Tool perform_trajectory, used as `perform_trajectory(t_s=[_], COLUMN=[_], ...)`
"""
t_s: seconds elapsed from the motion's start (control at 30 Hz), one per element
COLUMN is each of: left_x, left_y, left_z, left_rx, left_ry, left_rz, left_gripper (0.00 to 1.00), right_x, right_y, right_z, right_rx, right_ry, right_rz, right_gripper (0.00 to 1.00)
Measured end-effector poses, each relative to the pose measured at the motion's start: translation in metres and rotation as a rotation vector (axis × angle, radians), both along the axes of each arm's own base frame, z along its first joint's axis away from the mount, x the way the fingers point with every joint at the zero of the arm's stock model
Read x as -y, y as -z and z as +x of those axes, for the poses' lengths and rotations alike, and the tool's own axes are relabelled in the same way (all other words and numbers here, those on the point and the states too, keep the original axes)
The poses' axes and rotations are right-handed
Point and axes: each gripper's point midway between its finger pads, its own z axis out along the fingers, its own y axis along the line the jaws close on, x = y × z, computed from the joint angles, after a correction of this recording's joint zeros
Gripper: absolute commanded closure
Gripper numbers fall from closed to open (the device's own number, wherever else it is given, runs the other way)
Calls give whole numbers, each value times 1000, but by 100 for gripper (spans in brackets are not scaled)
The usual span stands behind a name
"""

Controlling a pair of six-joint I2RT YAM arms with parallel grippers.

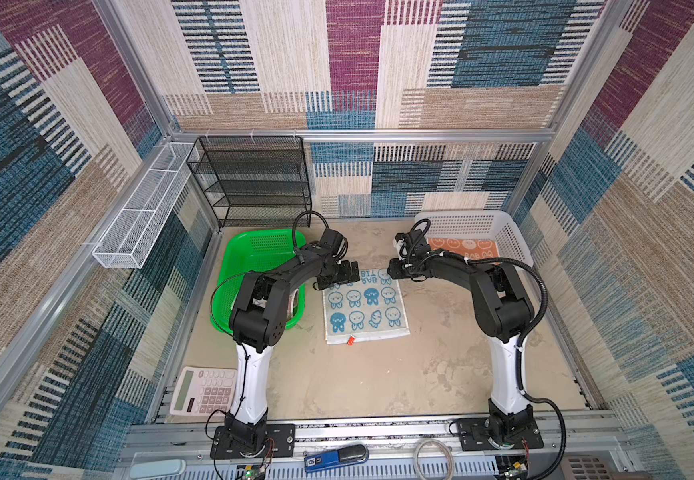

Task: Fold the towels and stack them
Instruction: 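Fold the far edge toward the robot with both grippers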

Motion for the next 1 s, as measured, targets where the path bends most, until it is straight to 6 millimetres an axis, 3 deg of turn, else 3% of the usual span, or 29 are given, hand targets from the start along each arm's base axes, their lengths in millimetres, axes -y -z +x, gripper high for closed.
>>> perform_trajectory(t_s=[0.3, 0.57, 0.83, 0.9, 1.0], left_x=[0, 16, 50, 49, 33], left_y=[2, 3, 3, 0, -10], left_z=[2, -8, -35, -39, -42], left_rx=[-2, 18, 40, 29, -5], left_ry=[2, 31, 84, 87, 61], left_rz=[1, -5, -42, -38, -6], left_gripper=[1, 1, 1, 1, 1], right_x=[-3, 3, 20, 22, 24], right_y=[2, -16, -10, -11, -16], right_z=[2, -19, -39, -40, -40], right_rx=[-2, 1, -18, -13, -5], right_ry=[-11, -7, 25, 26, 28], right_rz=[11, 16, -37, -53, -61], right_gripper=[96, 100, 100, 100, 100])
